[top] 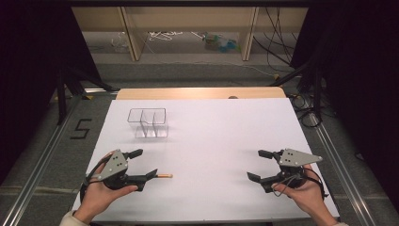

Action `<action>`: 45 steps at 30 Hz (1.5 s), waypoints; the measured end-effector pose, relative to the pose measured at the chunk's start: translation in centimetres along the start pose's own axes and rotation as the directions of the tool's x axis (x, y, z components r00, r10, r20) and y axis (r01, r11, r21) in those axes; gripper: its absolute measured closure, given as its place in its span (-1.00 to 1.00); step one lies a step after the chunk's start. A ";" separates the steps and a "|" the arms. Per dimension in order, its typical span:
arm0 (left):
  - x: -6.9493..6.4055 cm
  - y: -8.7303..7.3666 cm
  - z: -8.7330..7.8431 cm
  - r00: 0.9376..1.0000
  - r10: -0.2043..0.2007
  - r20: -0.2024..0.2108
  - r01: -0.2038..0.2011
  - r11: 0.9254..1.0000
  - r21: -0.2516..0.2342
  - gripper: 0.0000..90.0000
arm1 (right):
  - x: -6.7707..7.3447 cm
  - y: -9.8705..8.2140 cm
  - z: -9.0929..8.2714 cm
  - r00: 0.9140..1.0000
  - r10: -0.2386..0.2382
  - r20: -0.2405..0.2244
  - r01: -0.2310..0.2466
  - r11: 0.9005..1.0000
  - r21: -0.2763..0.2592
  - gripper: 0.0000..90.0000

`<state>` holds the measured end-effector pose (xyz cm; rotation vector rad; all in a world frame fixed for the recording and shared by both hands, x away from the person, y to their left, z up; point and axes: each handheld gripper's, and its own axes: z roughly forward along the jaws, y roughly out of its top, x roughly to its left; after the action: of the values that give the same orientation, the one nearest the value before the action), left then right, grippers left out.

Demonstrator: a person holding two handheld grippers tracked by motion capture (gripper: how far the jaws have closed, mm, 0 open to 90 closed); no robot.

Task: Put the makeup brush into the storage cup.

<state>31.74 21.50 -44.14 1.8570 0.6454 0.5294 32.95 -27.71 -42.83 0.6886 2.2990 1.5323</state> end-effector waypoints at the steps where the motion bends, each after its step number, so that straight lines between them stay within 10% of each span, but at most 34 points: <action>1: 0.0 0.1 0.2 0.998 0.054 0.012 -0.055 0.998 0.021 -0.64 | 0.0 0.0 0.0 1.000 0.008 0.001 -0.008 1.000 0.006 -0.71; 9: -0.5 0.8 1.1 0.991 0.118 0.068 -0.125 0.987 0.105 -0.57 | 0.1 0.0 0.1 1.000 -0.004 0.009 0.003 1.000 0.018 -0.71; 14: -0.4 1.1 1.9 0.976 0.166 0.139 -0.191 0.961 0.201 -0.52 | 0.1 0.0 0.1 1.000 0.002 0.007 -0.003 1.000 0.015 -0.70; 16: 0.0 1.6 2.4 0.960 0.222 0.169 -0.261 0.928 0.266 -0.49 | 0.1 -0.1 0.3 1.000 0.004 0.009 -0.005 1.000 0.005 -0.70; 17: 0.0 1.6 2.4 0.960 0.222 0.169 -0.261 0.928 0.266 -0.48 | 0.0 -0.1 0.3 1.000 -0.005 0.011 0.005 1.000 0.003 -0.70; 19: 0.2 2.2 3.3 0.941 0.260 0.218 -0.320 0.893 0.317 -0.45 | 0.0 -0.1 0.3 1.000 -0.006 0.010 0.006 1.000 0.008 -0.70; 20: 0.2 2.2 3.3 0.941 0.260 0.218 -0.320 0.893 0.317 -0.44 | 0.0 -0.1 0.3 1.000 -0.006 0.010 0.006 1.000 0.009 -0.70; 21: 0.2 2.5 3.6 0.932 0.279 0.232 -0.346 0.874 0.341 -0.44 | 0.0 -0.1 0.3 1.000 -0.006 0.010 0.006 1.000 0.009 -0.70; 25: 0.1 3.2 4.8 0.896 0.318 0.310 -0.431 0.788 0.439 -0.39 | 0.0 -0.1 0.2 1.000 -0.004 0.004 0.004 1.000 0.024 -0.69; 27: 0.0 3.5 5.8 0.863 0.357 0.358 -0.500 0.712 0.494 -0.33 | 0.0 -0.1 0.3 1.000 -0.009 -0.002 0.009 0.999 0.031 -0.69; 28: 0.0 3.5 5.8 0.863 0.357 0.358 -0.500 0.712 0.494 -0.30 | 0.0 -0.1 0.3 1.000 -0.011 -0.001 0.011 0.999 0.033 -0.69; 31: 0.0 3.5 6.6 0.835 0.371 0.407 -0.545 0.663 0.513 -0.17 | 0.0 -0.2 0.4 1.000 -0.012 -0.001 0.012 1.000 0.027 -0.69; 32: -0.1 3.4 6.9 0.833 0.364 0.416 -0.546 0.656 0.520 -0.13 | 0.1 -0.2 0.5 1.000 -0.012 0.002 0.012 1.000 0.024 -0.68; 33: -0.3 3.3 7.3 0.822 0.362 0.440 -0.563 0.633 0.532 -0.11 | 0.0 -0.2 0.4 1.000 -0.012 0.000 0.012 0.999 0.037 -0.67; 34: -0.3 3.3 7.3 0.822 0.362 0.440 -0.563 0.633 0.532 -0.10 | 0.0 -0.2 0.4 1.000 -0.012 0.001 0.012 0.999 0.039 -0.67; 36: -0.2 3.1 7.7 0.812 0.367 0.455 -0.580 0.601 0.550 -0.04 | 0.0 -0.2 0.4 1.000 -0.008 0.000 0.008 0.999 0.044 -0.67; 37: -0.2 3.1 7.7 0.812 0.367 0.455 -0.580 0.601 0.550 -0.02 | 0.0 -0.2 0.4 1.000 -0.007 0.000 0.007 0.999 0.046 -0.67; 40: 0.1 3.1 8.0 0.807 0.358 0.470 -0.589 0.559 0.584 0.05 | 0.0 -0.2 0.4 1.000 -0.012 0.003 0.012 0.999 0.046 -0.67; 41: 0.1 3.1 8.0 0.807 0.358 0.470 -0.589 0.559 0.584 0.07 | 0.0 -0.2 0.4 1.000 -0.009 0.003 0.009 0.999 0.048 -0.67; 43: 0.3 2.9 8.2 0.802 0.355 0.480 -0.596 0.537 0.598 0.10 | 0.0 -0.2 0.4 1.000 -0.011 0.004 0.011 0.999 0.045 -0.66; 44: 0.3 2.8 8.3 0.809 0.341 0.479 -0.586 0.534 0.610 0.11 | 0.0 -0.2 0.5 1.000 -0.012 0.004 0.011 0.999 0.046 -0.66; 45: 0.4 2.7 8.4 0.800 0.349 0.488 -0.599 0.521 0.608 0.13 | 0.1 -0.2 0.4 1.000 -0.008 0.002 0.008 0.999 0.049 -0.66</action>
<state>37.84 15.12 -44.54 2.8882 0.0752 0.3102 33.07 -27.41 -43.22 0.6922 2.3412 1.4755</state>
